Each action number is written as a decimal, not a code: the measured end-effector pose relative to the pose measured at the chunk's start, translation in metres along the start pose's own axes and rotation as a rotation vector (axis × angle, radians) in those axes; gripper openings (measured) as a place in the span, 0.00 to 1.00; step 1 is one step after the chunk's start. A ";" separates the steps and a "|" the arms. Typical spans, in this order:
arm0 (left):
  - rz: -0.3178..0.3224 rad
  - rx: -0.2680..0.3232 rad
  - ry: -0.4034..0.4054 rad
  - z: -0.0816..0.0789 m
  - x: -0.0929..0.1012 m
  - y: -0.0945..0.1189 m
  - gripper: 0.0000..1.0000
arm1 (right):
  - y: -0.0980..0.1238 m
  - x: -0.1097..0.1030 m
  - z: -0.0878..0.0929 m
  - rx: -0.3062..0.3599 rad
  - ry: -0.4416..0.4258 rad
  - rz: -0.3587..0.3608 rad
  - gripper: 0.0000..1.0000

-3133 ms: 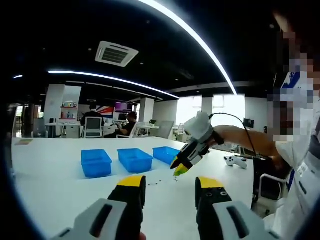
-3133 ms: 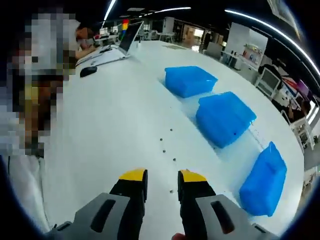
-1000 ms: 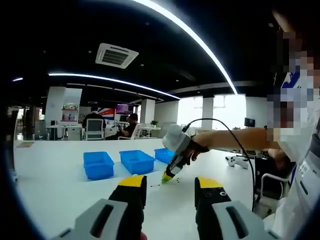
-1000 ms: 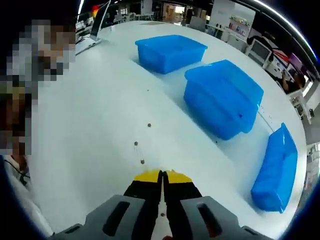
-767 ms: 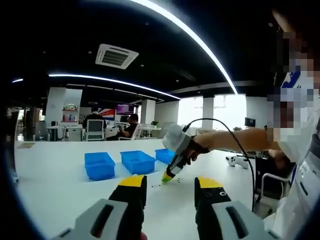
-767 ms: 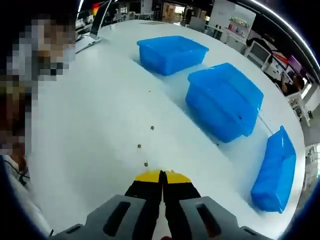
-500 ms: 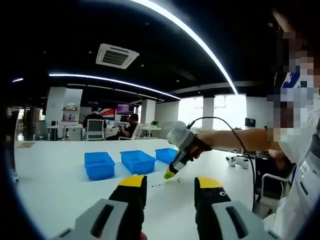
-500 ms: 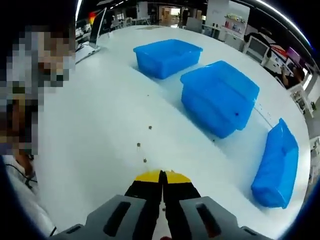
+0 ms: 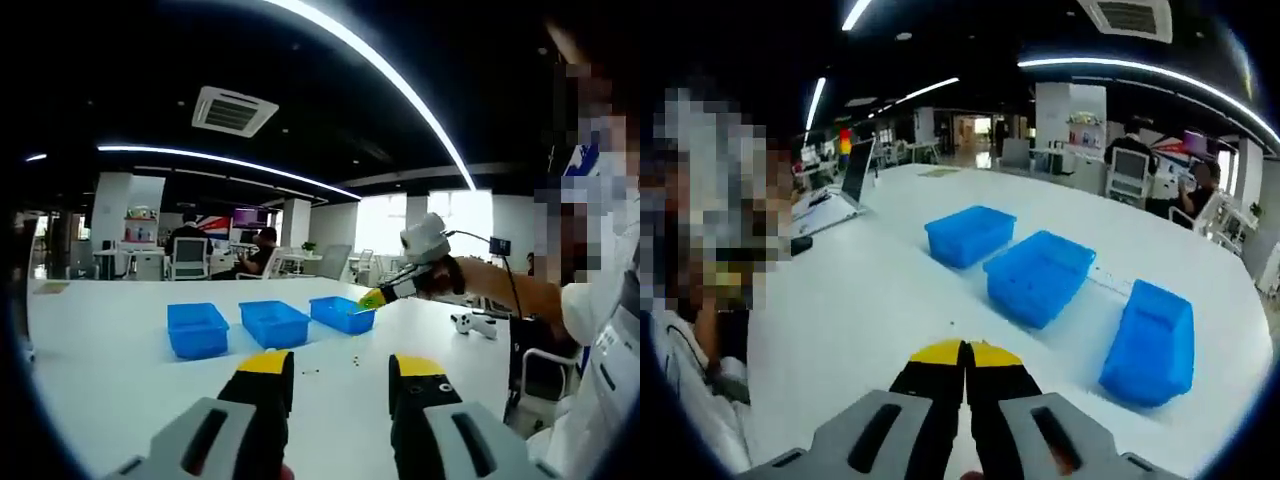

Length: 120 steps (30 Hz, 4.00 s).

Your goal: Pick up the resistors one by one and place each resistor into its matching bin, sorting the parts by color and model until every resistor is separated into the correct bin for its type

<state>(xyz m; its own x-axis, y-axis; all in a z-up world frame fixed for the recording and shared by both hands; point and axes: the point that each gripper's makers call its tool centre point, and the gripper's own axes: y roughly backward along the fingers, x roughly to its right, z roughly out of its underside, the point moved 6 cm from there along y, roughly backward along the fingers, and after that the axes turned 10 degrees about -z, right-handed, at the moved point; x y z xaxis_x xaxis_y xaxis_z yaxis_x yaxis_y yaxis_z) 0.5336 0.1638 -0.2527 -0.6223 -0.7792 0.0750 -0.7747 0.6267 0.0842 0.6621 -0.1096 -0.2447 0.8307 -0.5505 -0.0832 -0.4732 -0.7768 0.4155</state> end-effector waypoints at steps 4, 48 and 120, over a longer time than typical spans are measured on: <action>0.008 -0.001 -0.003 0.000 0.003 -0.001 0.40 | 0.031 -0.015 0.016 0.062 0.155 0.023 0.03; 0.007 -0.009 -0.002 0.003 0.006 -0.003 0.40 | 0.073 0.075 0.021 0.268 -0.006 0.278 0.03; -0.001 -0.001 -0.007 -0.002 0.003 0.003 0.40 | 0.121 -0.062 0.060 0.318 0.109 0.250 0.51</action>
<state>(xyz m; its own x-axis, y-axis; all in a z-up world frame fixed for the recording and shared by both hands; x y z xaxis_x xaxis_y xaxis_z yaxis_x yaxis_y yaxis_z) 0.5295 0.1635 -0.2499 -0.6223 -0.7798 0.0680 -0.7752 0.6260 0.0849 0.5359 -0.1879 -0.2441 0.6968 -0.7118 0.0879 -0.7170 -0.6885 0.1091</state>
